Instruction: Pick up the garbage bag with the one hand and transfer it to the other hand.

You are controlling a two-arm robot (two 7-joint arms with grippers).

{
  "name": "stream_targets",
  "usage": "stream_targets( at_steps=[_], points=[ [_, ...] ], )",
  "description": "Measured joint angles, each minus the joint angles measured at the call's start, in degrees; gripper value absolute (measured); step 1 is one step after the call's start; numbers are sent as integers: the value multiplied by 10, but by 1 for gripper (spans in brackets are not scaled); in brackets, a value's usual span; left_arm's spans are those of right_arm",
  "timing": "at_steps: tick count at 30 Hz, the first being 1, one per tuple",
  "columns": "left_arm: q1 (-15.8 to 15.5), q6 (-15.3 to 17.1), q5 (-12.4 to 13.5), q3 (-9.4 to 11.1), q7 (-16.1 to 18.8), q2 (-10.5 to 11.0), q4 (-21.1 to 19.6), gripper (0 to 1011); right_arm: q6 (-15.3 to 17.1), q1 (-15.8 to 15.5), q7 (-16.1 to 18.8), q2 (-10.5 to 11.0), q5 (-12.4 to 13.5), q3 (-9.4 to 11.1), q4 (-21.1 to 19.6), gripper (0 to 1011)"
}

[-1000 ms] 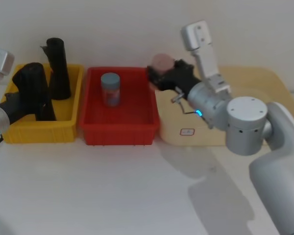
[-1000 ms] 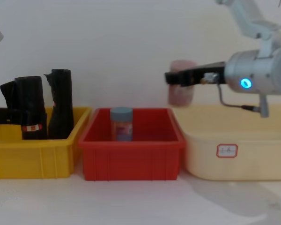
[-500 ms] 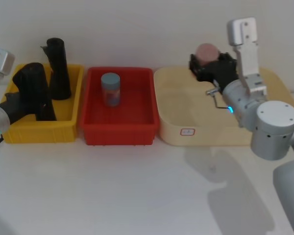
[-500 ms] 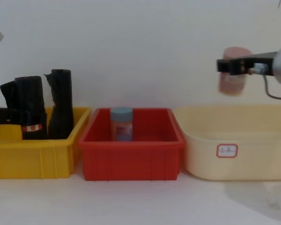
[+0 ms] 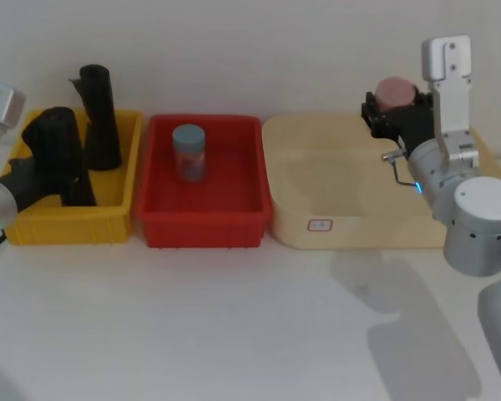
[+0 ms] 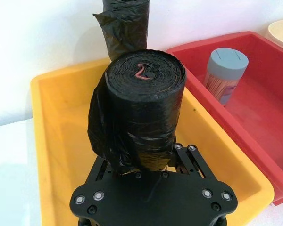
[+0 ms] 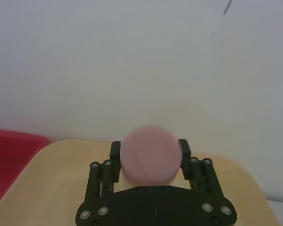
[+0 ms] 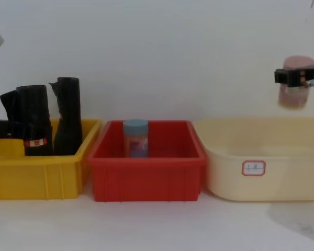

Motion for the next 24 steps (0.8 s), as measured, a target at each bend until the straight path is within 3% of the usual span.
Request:
stream_targets(
  at_steps=[11, 24],
  points=[
    [0, 0, 0, 0, 0, 0, 0, 402, -6, 3, -13, -2, -9, 6, 8, 999],
    [-19, -8, 9, 8, -16, 5, -2, 402, -9, 4, -18, -3, -13, 9, 12, 1001]
  ],
)
